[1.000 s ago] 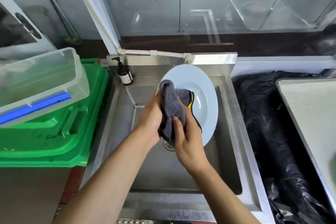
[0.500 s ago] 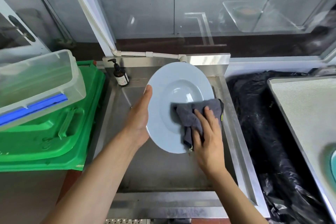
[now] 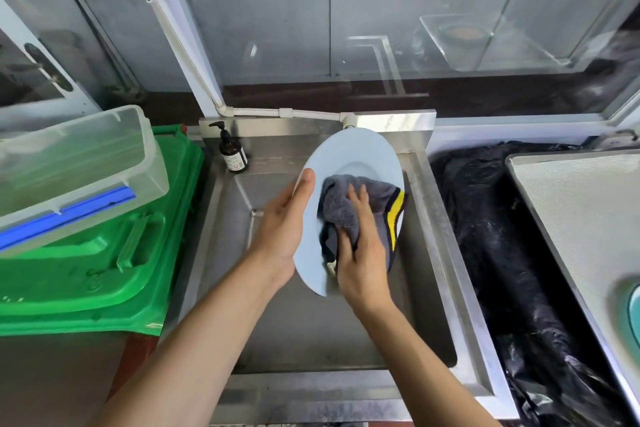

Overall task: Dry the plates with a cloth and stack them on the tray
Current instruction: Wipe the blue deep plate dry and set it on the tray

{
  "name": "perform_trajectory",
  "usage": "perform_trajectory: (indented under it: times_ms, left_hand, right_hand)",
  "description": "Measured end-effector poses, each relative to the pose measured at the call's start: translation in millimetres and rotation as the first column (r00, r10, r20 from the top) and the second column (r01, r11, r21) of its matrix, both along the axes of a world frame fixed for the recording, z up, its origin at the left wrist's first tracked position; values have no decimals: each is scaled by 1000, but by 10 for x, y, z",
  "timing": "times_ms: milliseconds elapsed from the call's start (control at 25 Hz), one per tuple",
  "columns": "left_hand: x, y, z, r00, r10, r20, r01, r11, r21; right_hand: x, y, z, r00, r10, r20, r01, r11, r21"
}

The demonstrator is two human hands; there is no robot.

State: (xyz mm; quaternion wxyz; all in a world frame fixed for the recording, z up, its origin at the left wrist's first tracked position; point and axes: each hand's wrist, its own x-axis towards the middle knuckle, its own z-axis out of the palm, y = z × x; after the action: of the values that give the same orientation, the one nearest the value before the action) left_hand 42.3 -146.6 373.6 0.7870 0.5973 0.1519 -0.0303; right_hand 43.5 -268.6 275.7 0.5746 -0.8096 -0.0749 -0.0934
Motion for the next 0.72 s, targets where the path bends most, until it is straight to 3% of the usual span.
perform_trajectory:
  times_ms: [160,240,320,360,480,600,720]
  left_hand:
    - [-3,110,-10,998,38,-47,-41,997,-70]
    - [-56,130,-49,998,17,-62,-24,994,-109]
    - [-91,91,-89,999,0,-47,-5,994,-108]
    - [-88,74,-96,999,6,-39,-10,995,-101]
    - [-66,84,-108,997,27,-68,-37,988,-150]
    - [-75,104,-100,996,-12,-86,-5,981,-194]
    - [-113,52,-97,1000,-14,-28,9,988,-152]
  right_hand:
    - [-142,-3,15,967,209,144,-195,975,-101]
    - [-46,-94,0,984,97,151,-67,979,-191]
    - [24,-66,48,996,-68,60,75,990,-120]
    - [10,2,89,997,-71,17,72,997,-36]
    - [-238,233,149,996,87,38,-91,985,145]
    - [-244,315,265,990,89,110,-110,973,203]
    - [100,304,568,980,31,198,-59,988,139]
